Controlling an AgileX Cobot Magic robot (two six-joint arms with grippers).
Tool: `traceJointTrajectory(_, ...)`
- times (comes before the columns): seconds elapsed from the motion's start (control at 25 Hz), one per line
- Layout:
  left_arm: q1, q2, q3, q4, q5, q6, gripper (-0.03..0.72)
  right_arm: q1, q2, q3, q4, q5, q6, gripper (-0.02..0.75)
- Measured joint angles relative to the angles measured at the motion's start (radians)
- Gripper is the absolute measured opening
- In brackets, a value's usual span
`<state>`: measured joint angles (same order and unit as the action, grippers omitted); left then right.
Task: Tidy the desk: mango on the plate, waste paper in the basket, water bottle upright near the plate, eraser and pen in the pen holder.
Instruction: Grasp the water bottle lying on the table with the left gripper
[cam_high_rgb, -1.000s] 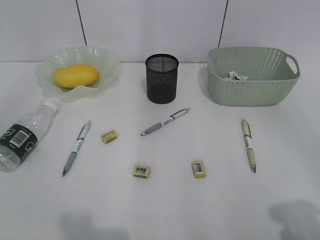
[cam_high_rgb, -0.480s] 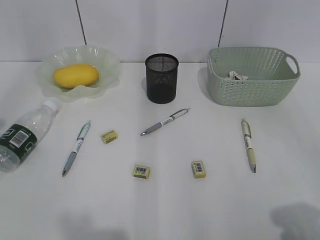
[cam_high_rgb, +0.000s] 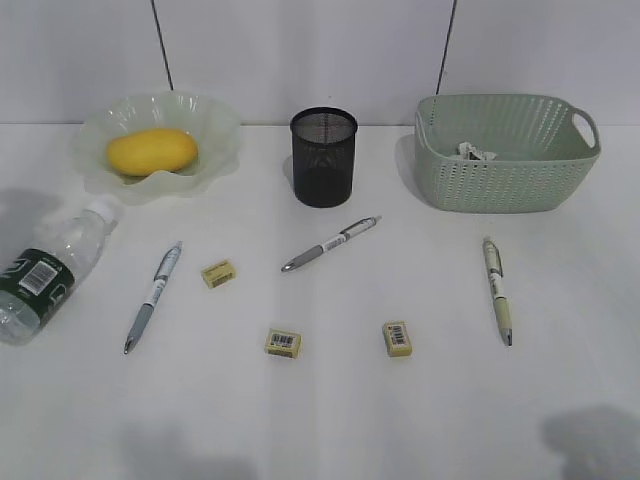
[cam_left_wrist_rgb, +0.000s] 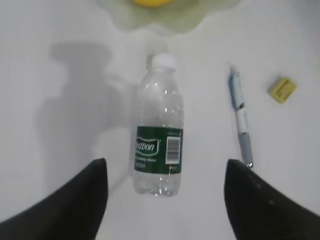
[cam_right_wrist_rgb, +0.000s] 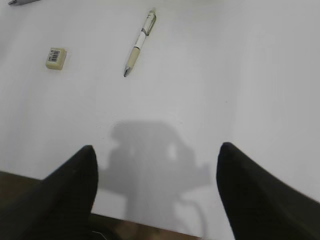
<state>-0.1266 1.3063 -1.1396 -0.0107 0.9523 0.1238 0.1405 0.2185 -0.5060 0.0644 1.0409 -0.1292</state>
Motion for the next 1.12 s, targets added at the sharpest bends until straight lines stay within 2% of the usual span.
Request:
traceJointTrajectory(0.12,0.000,0.067,0.000,0.011,0.015,0.018,0.585,0.000,0.000,0.000,0.000,0.000,0.001,0.584)
traceJointTrajectory(0.48,-0.013,0.293,-0.043,0.011,0.044,0.080,0.648,0.000,0.000,0.000,0.000,0.000,0.001,0.584)
traceJointTrajectory(1.12,-0.015,0.653,-0.293,0.011,0.146,0.094,0.657,0.000,0.000,0.000,0.000,0.000,0.001,0.584)
